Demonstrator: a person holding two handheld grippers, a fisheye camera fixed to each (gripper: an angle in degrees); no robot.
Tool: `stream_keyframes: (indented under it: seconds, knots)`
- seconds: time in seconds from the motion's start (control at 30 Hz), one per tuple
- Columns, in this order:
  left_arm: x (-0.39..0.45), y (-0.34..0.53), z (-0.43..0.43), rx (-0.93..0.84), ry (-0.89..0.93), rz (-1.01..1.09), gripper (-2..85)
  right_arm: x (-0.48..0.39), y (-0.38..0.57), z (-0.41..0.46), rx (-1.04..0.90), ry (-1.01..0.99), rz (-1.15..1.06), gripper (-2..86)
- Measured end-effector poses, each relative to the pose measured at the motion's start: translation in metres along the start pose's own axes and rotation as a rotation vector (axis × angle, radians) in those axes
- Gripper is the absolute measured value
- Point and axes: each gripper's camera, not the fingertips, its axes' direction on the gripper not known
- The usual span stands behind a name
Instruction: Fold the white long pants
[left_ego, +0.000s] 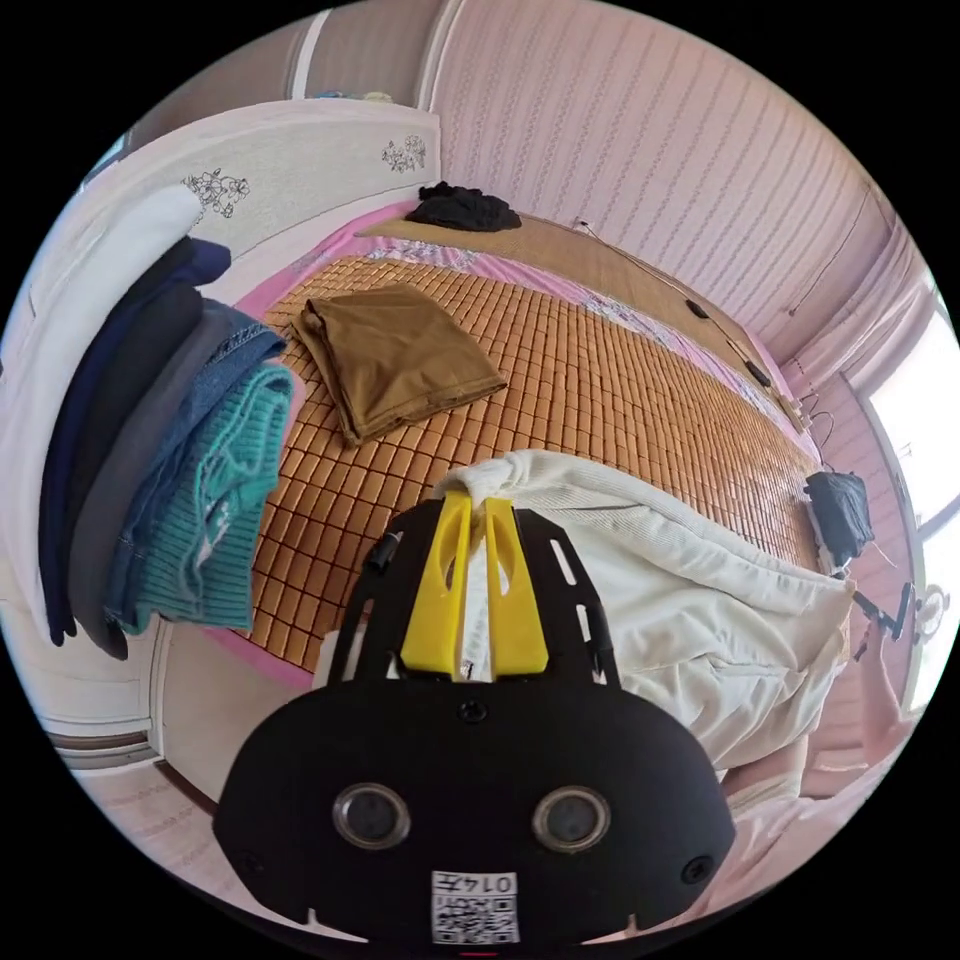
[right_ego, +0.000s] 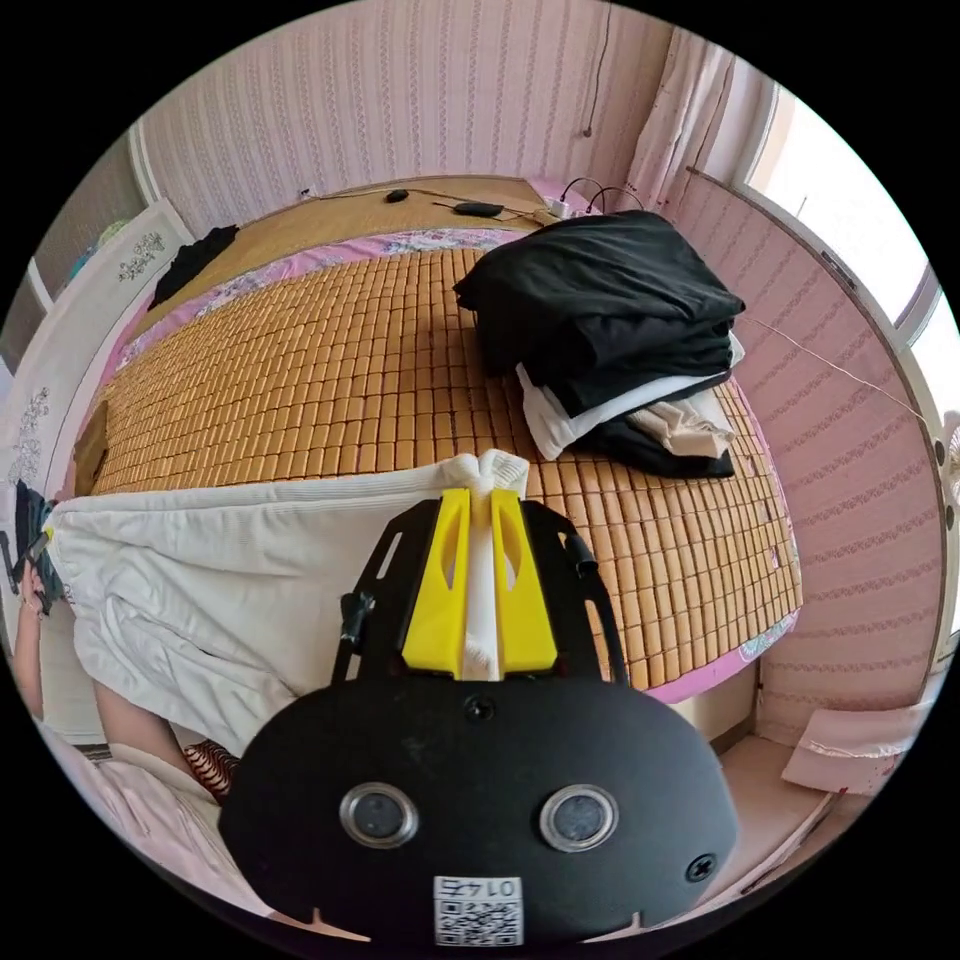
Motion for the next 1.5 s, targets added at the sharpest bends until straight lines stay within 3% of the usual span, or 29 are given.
stream_keyframes:
  seconds: [0.27,0.4,0.5,0.67,0.83,1.0,1.1,1.2,1.33,1.5]
  knots:
    - [-0.012,-0.078,-0.019,0.103,-0.052,-0.030,1.0,-0.032,-0.109,-0.032,0.060,-0.043,-0.121,5.1]
    - [-0.021,-0.120,0.044,-0.043,-0.108,-0.126,4.4,-0.052,-0.164,0.019,-0.043,-0.076,-0.024,10.6]
    - [-0.017,-0.104,0.063,-0.037,-0.093,-0.143,4.6,-0.062,-0.139,0.035,-0.089,-0.149,-0.032,12.5]
    - [0.029,-0.041,0.079,-0.172,0.057,0.088,4.7,-0.045,-0.024,0.029,-0.167,-0.082,-0.053,12.7]
    - [0.117,0.062,0.090,-0.302,0.355,0.123,1.9,0.003,0.096,-0.004,-0.158,-0.122,0.159,13.9]
    - [0.200,0.101,0.140,-0.425,0.347,0.204,3.1,0.000,0.116,0.037,-0.326,-0.084,0.088,13.6]
    - [0.216,0.091,0.160,-0.425,0.325,0.220,2.3,0.021,0.105,0.038,-0.338,-0.202,0.165,5.9]
    - [0.225,0.079,0.165,-0.461,0.308,0.278,1.9,0.028,0.080,-0.001,-0.204,-0.341,0.109,3.1]
    - [0.235,0.066,0.153,-0.442,0.340,0.290,2.0,0.047,0.076,-0.098,0.107,-0.301,0.023,3.1]
    - [0.269,0.046,0.113,-0.328,0.458,0.440,3.4,0.150,0.142,-0.097,0.098,-0.225,0.375,5.2]
